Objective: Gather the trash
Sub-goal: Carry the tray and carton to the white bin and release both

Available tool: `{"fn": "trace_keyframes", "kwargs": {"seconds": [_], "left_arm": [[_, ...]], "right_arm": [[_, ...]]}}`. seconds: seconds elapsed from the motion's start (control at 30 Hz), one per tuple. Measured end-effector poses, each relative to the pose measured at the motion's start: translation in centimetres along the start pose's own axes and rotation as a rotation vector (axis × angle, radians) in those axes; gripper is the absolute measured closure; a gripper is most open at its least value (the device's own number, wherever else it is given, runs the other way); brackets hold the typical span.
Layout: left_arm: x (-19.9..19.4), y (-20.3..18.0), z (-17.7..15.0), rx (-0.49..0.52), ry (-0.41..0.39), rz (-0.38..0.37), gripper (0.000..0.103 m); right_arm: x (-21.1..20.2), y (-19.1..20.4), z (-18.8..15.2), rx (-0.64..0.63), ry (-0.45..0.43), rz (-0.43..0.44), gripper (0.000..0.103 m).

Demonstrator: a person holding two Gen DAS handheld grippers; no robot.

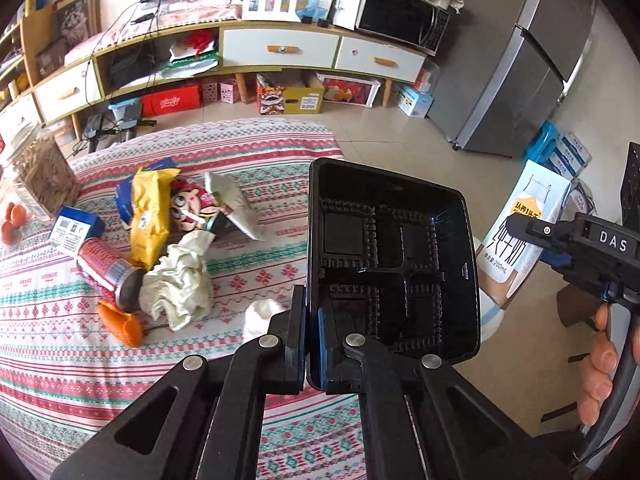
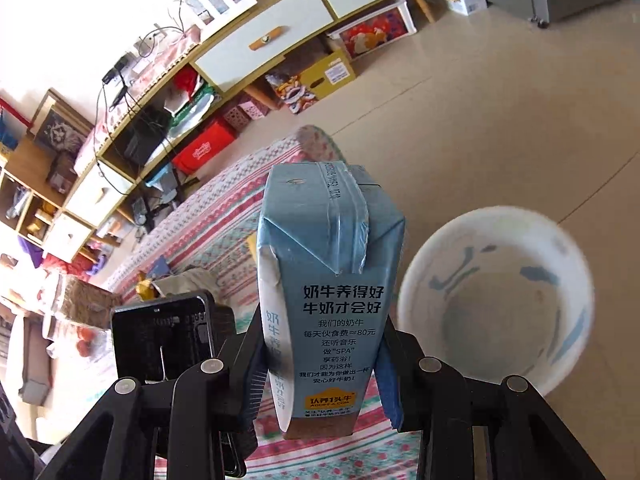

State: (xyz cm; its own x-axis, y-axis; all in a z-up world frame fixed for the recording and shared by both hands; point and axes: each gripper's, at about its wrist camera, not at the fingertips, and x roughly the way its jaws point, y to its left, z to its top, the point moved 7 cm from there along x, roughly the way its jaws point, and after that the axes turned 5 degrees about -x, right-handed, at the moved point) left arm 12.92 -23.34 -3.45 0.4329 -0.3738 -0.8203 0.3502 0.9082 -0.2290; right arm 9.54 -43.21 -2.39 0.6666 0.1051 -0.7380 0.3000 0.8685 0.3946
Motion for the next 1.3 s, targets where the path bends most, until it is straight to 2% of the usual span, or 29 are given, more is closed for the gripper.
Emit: {"fn": "trace_keyframes", "kwargs": {"seconds": [0.1,0.23,0.33,0.53,0.83,1.0,1.1,1.17,1.23,1.3], "left_arm": [[1.6,-3.5,-0.2,0.034,0.011,-0.010,0.099],[4.5,-7.1,-1.0,0.064,0.062,-0.010,0.099],[5.8,-9.9,-1.1,0.097,0.063,-0.011,0.099],[8.4,-13.9,-1.3,0.178,0.066,0.051,0.099],[11.5,-15.6,-2.2,0.210,0.089,0.114,0.099],[12.7,-16.1,-2.7,0.203,0.129,0.072,0.095],[13.0,-16.1,-3.0,0.199,0.147,0.047,0.093],[12.8,-15.8,-2.9,0.183,0.148,0.034,0.087],[12.3,-15.5,-2.6,0.165,0.141,0.014,0.072],[11.9,-15.2,-2.3,0.158,0.133,0.010,0.062]], "right_arm": [[-0.2,-1.6,0.0,-0.053,0.012,-0.089,0.062],[-0.4,-4.3,0.4,-0.061,0.009,-0.174,0.062],[-0.9,-6.0,0.8,-0.073,-0.010,-0.247,0.062],[0.0,-9.5,0.9,-0.048,0.030,-0.347,0.062],[1.5,-12.4,0.9,-0.042,0.087,-0.404,0.061],[2.1,-13.0,0.9,0.004,0.110,-0.382,0.057],[1.9,-12.4,0.8,0.016,0.116,-0.334,0.051],[1.5,-11.8,1.1,0.012,0.093,-0.328,0.047],[1.1,-11.5,1.3,0.006,0.077,-0.336,0.045],[0.9,-11.4,1.3,0.010,0.074,-0.327,0.045]]}}
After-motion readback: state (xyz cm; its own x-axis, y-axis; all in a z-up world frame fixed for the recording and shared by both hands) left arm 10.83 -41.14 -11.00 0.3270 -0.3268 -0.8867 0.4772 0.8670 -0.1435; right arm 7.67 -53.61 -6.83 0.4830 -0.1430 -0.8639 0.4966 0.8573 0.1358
